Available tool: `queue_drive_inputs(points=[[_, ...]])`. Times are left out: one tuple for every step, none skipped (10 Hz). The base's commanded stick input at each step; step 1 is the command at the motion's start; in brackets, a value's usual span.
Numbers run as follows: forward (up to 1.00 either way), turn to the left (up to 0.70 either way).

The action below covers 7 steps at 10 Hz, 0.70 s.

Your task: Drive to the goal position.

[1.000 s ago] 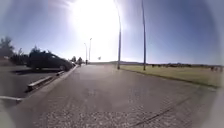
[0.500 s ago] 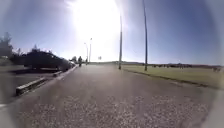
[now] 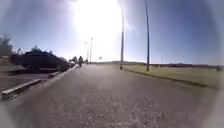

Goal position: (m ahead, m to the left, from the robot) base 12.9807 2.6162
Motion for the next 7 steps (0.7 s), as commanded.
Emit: queue_drive_inputs(points=[[1.00, 0.00], [1.00, 0.00], [1.00, 0.00], [1.00, 0.00], [1.00, 0.00], [1.00, 0.00], [1.00, 0.00]])
